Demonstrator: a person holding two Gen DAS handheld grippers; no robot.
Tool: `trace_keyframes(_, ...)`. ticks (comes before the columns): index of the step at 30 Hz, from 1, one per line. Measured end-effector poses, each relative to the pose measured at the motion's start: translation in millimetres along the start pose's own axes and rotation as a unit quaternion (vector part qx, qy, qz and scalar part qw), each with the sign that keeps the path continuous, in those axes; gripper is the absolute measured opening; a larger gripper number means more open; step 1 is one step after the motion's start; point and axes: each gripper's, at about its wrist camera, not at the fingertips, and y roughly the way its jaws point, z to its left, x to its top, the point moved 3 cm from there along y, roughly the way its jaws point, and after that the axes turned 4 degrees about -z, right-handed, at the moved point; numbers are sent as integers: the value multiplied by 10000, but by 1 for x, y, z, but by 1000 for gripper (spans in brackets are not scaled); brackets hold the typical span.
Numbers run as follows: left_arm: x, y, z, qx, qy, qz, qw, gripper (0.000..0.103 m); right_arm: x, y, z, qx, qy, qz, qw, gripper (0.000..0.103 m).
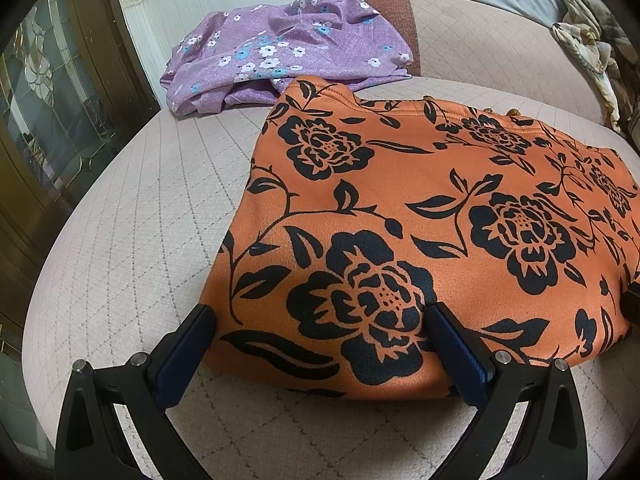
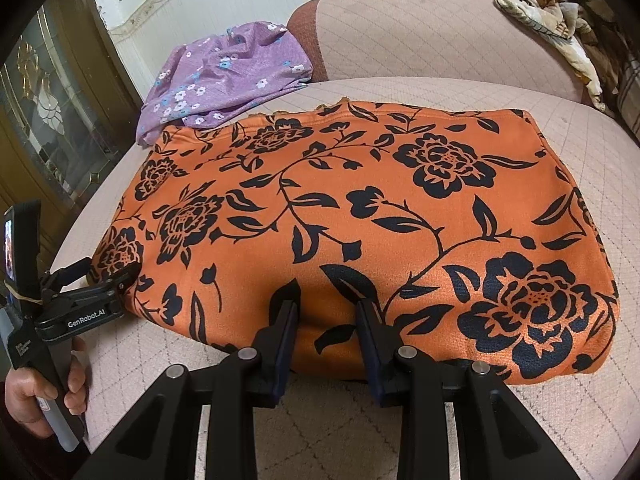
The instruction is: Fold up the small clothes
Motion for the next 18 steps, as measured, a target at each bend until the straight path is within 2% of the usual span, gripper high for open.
trace_keyframes(4, 2, 0, 0, 10, -47, 0, 10000, 103, 1, -2, -1, 53, 32, -17, 10000, 35)
trace_keyframes(7, 4, -2, -1, 41, -109, -32, 9999, 103, 0, -4, -1, 179, 101, -26, 9998, 42)
trace_keyframes(9, 7, -6, -2, 99, -102, -138, 9998, 103, 1, -6, 1, 444, 163, -37, 9989, 67)
trace_keyframes(11, 10, -11, -6, 77, -107, -266, 9996, 103, 1, -11, 5, 611, 208, -107, 9979, 74)
trace_keyframes(15, 21, -30, -11, -65, -206, -645, 9977, 103, -2, -16, 10, 676, 233, -102, 9974, 74)
trace_keyframes(18, 29, -42, -11, -110, -235, -885, 9957, 103, -3, -28, 1, 876, 640, -152, 9940, 74)
